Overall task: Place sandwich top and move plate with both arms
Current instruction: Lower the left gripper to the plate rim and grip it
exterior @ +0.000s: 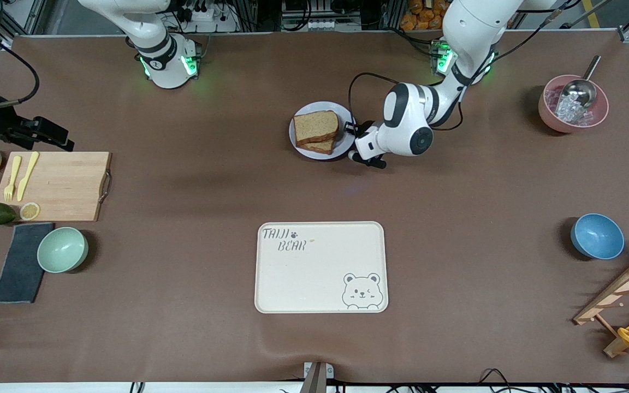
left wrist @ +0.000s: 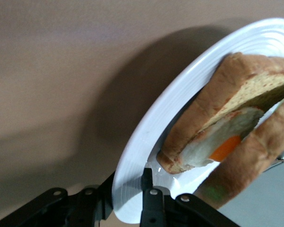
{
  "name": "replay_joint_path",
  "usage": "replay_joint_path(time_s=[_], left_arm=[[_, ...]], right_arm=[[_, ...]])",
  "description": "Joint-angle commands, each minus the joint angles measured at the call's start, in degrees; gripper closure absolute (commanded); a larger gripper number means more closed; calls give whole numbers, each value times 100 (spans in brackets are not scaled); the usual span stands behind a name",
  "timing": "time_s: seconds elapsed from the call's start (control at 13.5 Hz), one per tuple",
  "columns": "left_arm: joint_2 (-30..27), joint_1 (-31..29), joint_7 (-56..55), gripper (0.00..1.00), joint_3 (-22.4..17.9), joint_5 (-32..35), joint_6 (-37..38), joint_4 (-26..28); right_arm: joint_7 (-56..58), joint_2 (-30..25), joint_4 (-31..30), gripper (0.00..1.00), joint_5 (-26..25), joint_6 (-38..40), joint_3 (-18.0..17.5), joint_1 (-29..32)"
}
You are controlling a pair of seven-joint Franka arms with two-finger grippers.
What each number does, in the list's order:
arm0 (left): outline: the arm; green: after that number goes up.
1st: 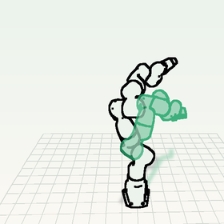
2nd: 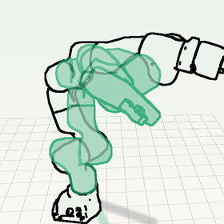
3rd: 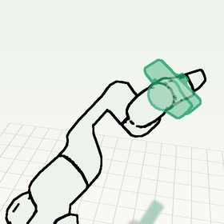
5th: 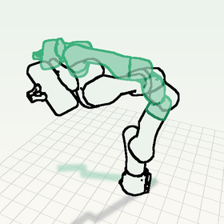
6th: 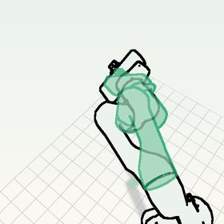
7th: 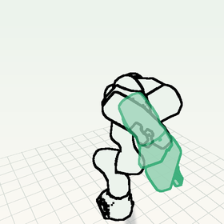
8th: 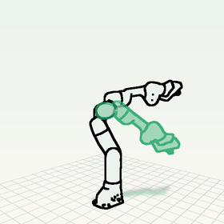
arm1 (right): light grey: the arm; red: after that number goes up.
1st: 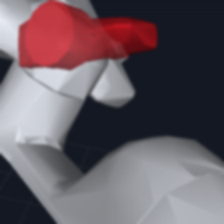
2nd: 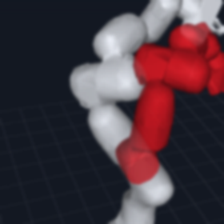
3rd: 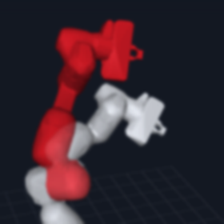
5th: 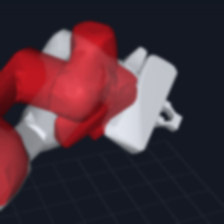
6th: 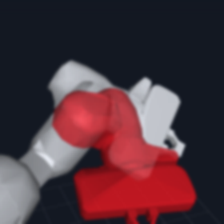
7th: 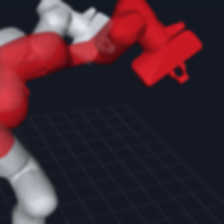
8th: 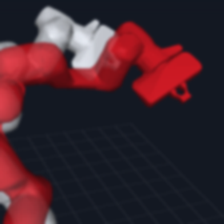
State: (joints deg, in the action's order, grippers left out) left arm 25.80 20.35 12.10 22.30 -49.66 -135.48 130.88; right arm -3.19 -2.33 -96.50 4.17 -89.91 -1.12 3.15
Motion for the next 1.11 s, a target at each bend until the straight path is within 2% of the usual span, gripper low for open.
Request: replay_joint_path(time_s=[0.0,0.37,0.89,1.04], left_arm=[[-127,-30,161,100,11,-88,-111,157],[-206,-610,451,100,72,-140,-76,245],[-601,-1366,785,100,266,-843,390,184],[-576,-1375,846,100,283,-1255,390,9]], right_arm=[[-32,83,123,5,-136,17,68,-104],[-41,119,123,5,-136,8,68,-104],[-32,145,114,5,-136,26,68,-104],[-32,145,105,5,-136,26,68,-96]])
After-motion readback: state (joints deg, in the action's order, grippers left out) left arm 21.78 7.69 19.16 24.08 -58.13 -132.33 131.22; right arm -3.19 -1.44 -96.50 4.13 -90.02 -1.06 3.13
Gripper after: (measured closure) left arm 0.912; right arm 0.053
